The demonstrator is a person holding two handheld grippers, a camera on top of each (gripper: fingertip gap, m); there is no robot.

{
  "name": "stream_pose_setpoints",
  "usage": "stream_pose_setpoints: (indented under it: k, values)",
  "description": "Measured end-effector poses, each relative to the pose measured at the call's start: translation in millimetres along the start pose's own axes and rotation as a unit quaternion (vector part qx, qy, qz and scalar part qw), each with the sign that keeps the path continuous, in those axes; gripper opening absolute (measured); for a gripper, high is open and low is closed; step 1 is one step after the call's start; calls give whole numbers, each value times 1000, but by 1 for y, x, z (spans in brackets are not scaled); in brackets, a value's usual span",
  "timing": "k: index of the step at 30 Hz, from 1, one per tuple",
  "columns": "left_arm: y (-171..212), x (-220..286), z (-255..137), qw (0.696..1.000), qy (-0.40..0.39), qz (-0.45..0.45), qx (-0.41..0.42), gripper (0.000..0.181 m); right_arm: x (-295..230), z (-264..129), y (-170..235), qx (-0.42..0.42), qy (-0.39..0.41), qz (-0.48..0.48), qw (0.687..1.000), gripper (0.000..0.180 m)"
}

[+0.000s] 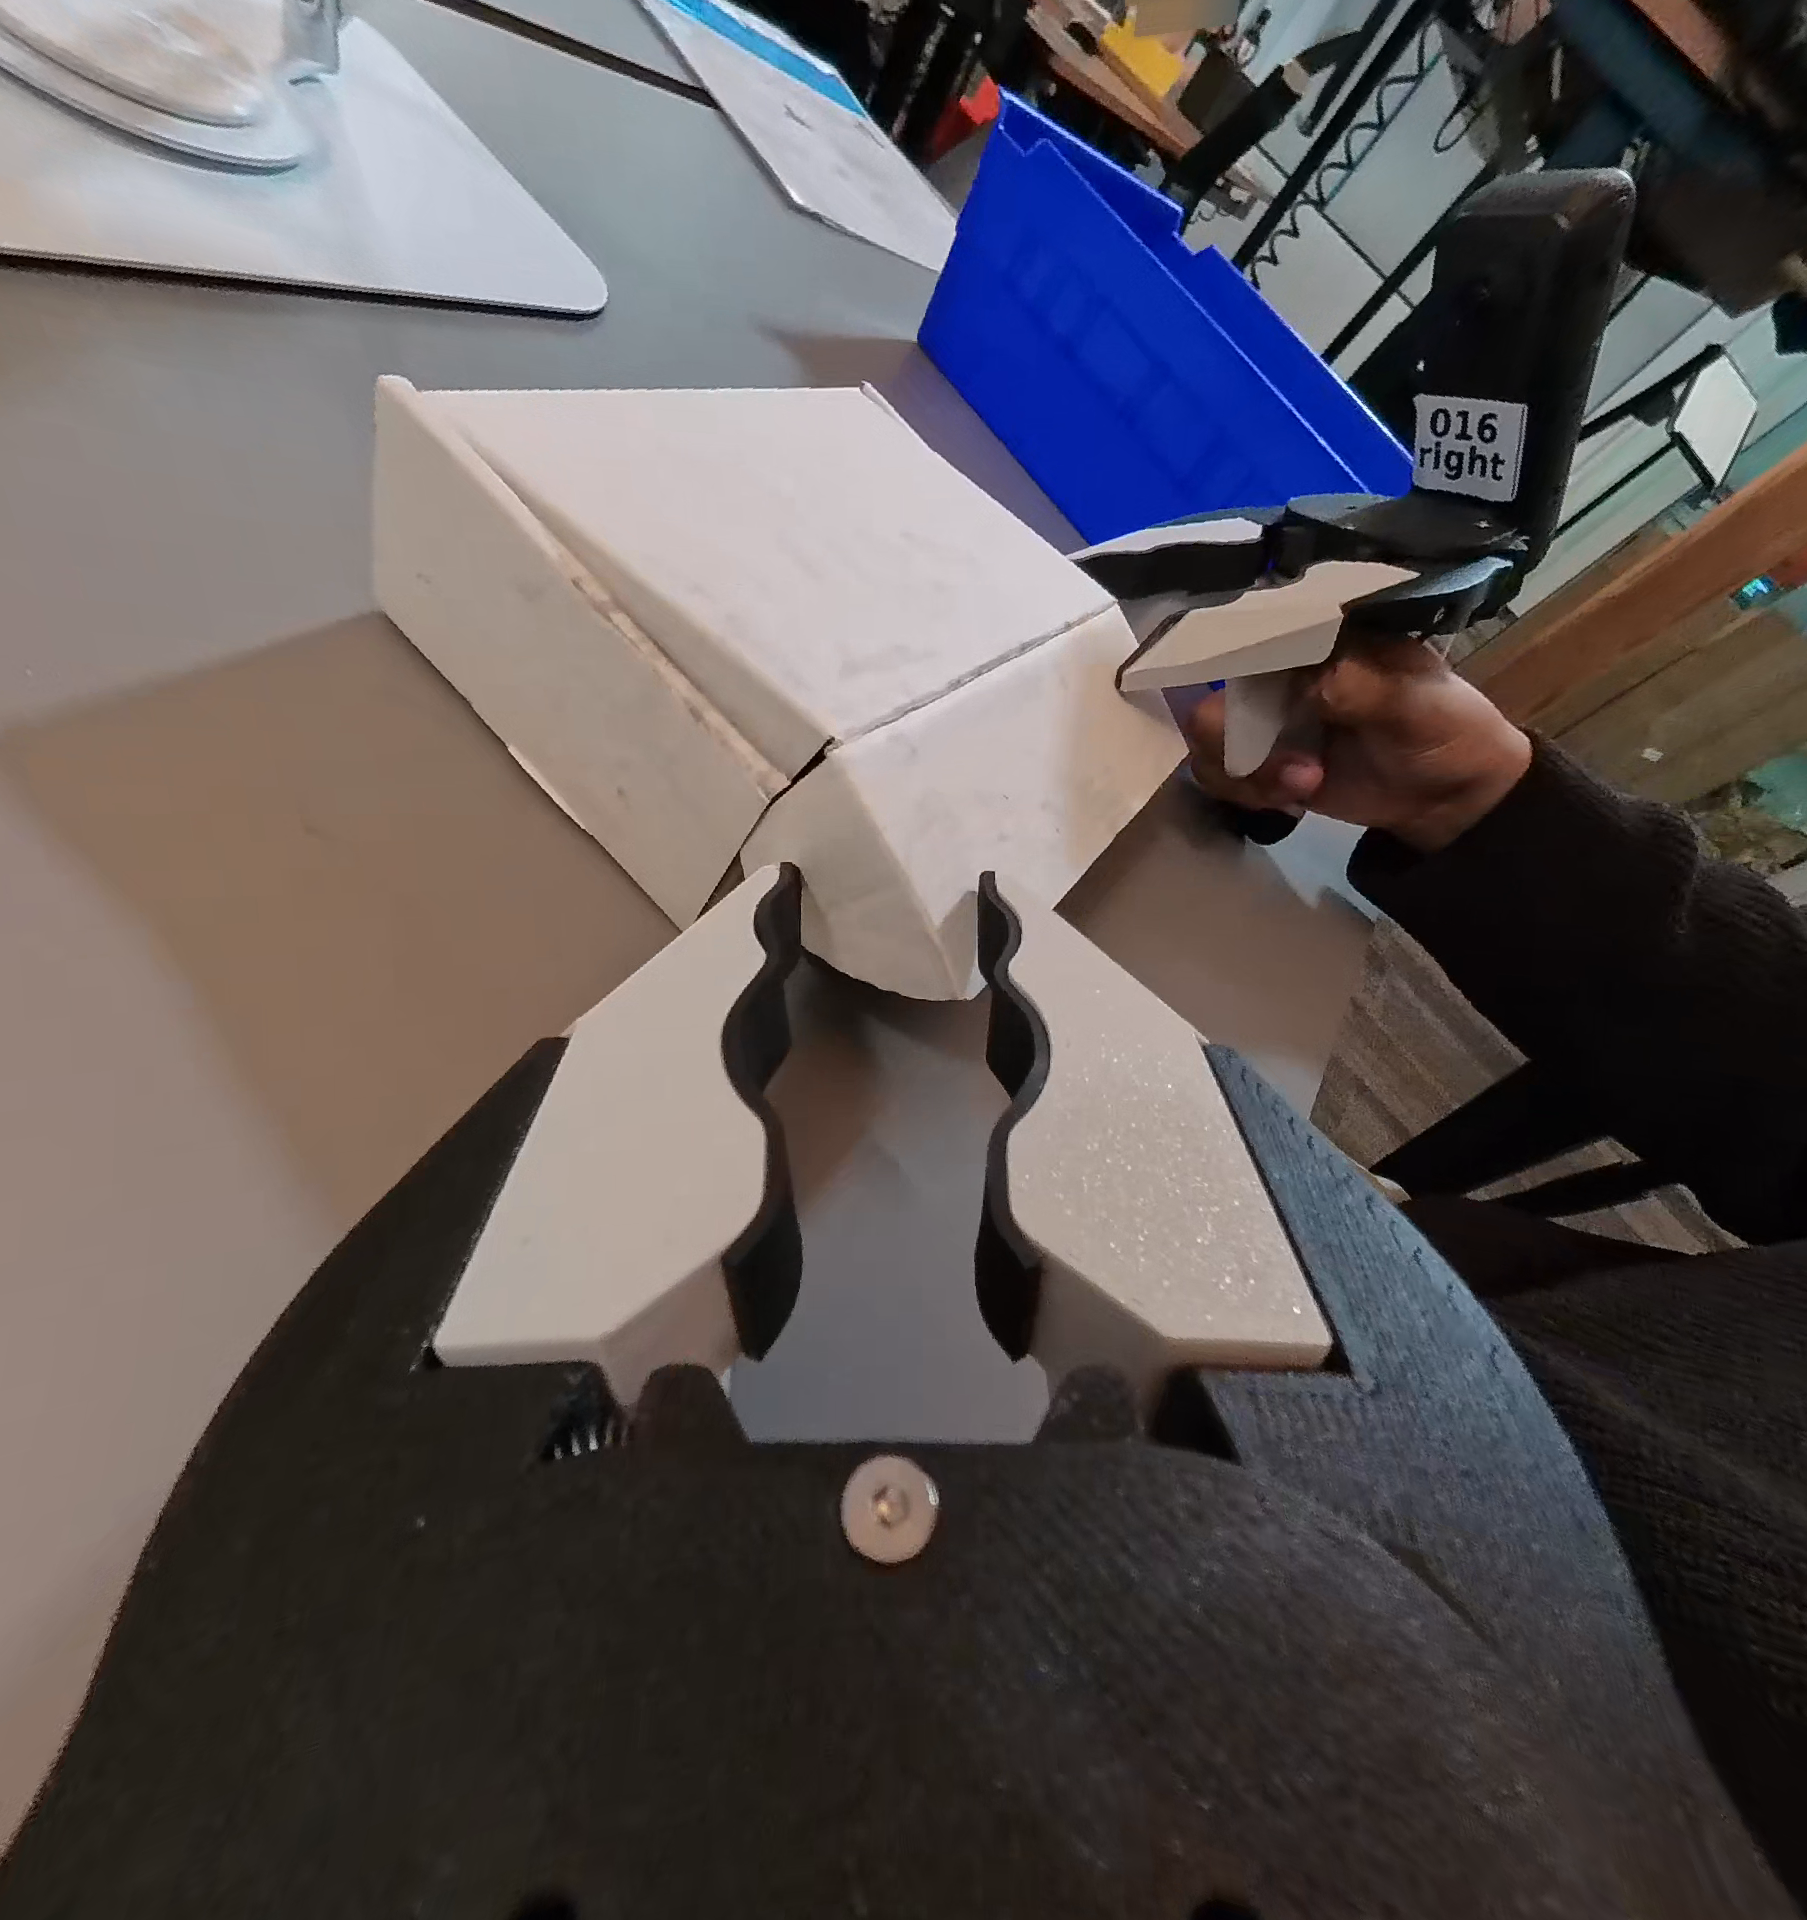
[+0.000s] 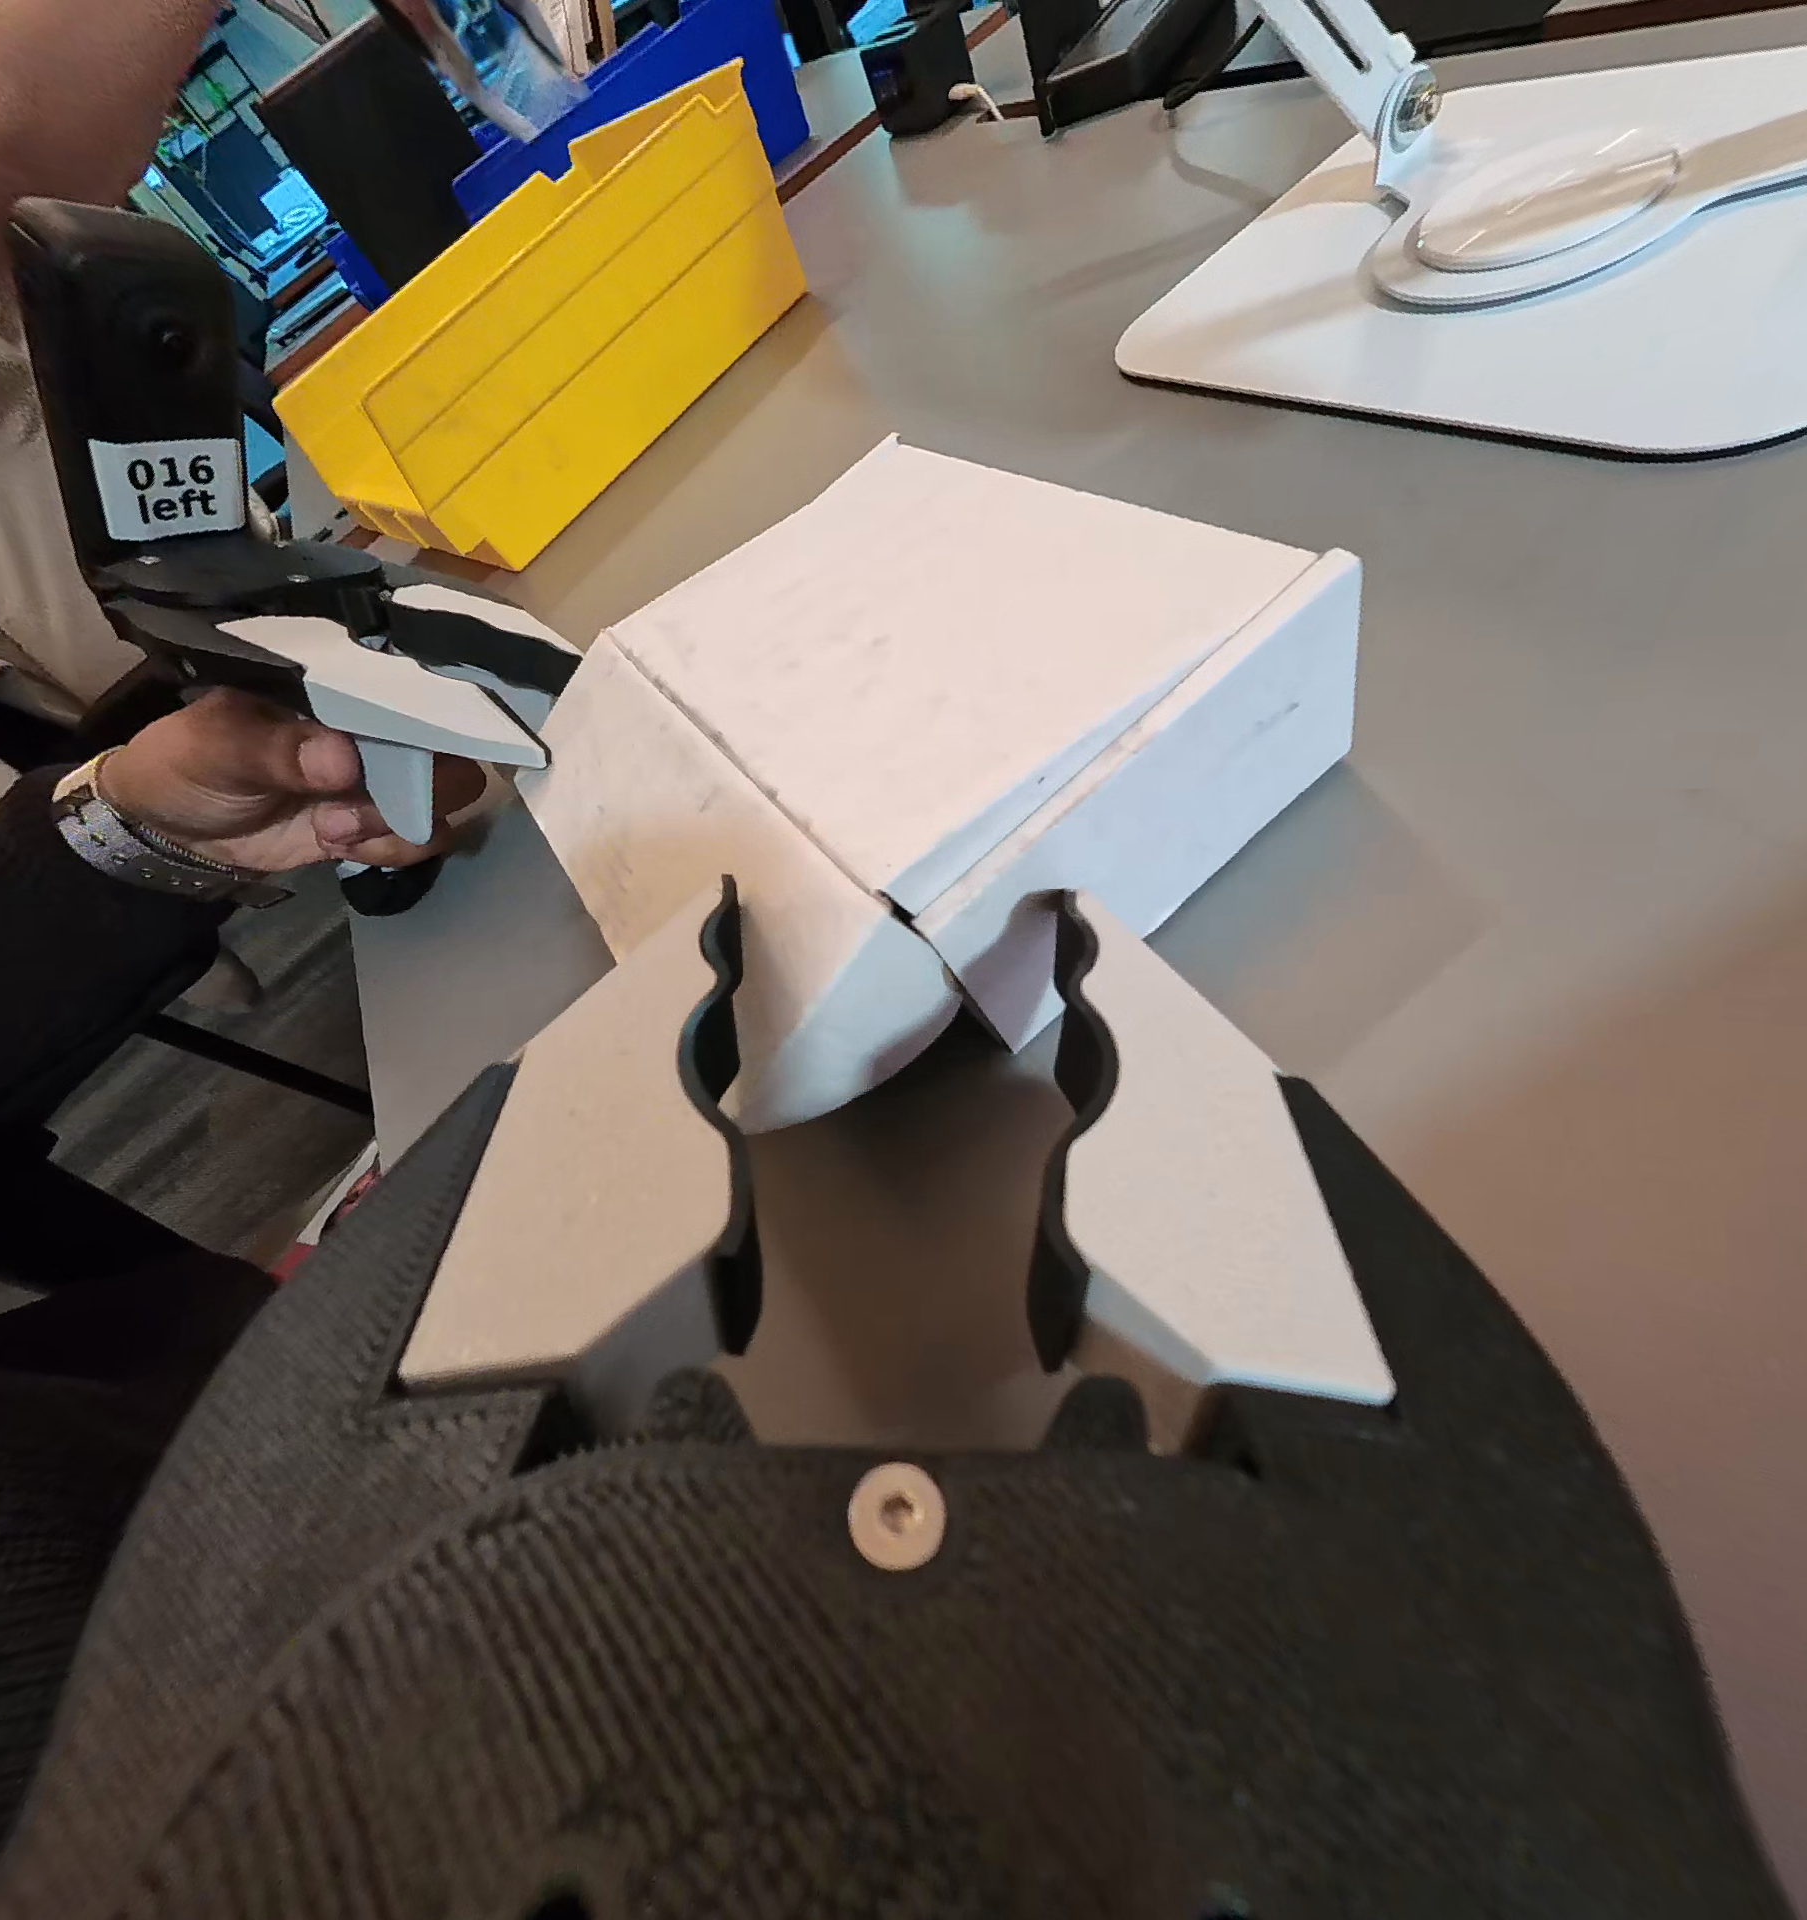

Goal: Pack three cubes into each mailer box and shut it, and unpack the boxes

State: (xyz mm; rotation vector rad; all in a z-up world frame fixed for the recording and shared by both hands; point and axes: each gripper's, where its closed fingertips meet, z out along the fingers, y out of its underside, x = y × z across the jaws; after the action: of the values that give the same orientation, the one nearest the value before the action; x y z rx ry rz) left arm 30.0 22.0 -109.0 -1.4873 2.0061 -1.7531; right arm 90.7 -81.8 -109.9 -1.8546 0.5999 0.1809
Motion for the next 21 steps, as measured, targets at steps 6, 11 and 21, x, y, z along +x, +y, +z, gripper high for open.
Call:
stream_pose_setpoints:
  k: [6,11,21]
  values:
    - [-1,-1,2,1000,-8,3,3,31,1,0,-1,2,-2,10,1000,60]
    - [0,-1,3,1000,-15,8,4,30,2,0,-1,3,-2,13,1000,58]
    - [-3,-5,6,1000,-19,-9,9,29,5,1,-2,6,14,10,1000,56]
